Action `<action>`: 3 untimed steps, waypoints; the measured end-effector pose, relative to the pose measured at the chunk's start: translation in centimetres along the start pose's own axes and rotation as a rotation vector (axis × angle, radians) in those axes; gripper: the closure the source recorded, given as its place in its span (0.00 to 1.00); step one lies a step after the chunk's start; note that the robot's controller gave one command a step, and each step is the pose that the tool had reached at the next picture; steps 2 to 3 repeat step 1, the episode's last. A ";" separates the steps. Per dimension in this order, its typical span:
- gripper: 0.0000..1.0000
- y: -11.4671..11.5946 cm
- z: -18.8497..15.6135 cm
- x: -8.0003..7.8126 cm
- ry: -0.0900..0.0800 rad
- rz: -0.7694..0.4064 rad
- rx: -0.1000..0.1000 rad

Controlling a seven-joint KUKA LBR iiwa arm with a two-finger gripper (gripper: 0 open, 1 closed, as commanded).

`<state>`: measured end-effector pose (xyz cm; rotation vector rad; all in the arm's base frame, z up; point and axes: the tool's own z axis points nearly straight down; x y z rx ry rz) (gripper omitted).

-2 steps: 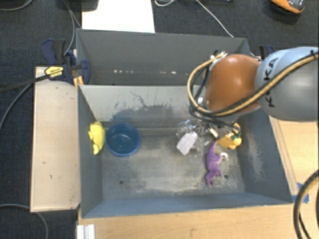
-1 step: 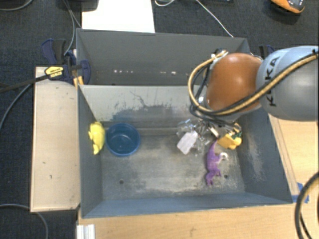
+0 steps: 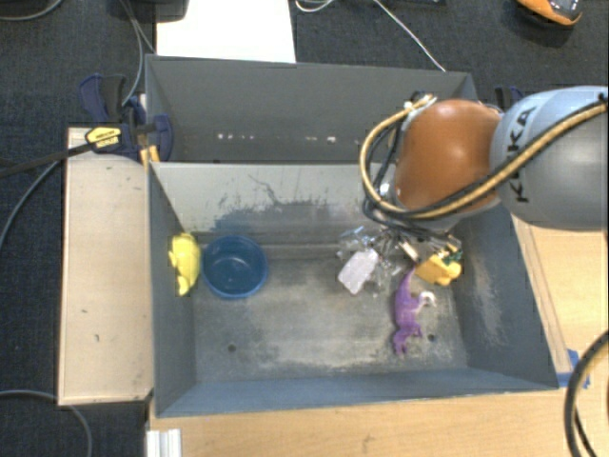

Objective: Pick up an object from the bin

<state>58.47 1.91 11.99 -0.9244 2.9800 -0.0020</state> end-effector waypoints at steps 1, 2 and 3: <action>1.00 0.1 -0.9 0.1 0.003 0.002 -0.002; 1.00 0.1 -0.9 0.1 0.003 0.002 -0.002; 1.00 0.1 -0.9 0.1 0.003 0.002 -0.002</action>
Offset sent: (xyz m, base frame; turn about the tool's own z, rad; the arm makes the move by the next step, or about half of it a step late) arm -0.0001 0.0001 0.0423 0.0000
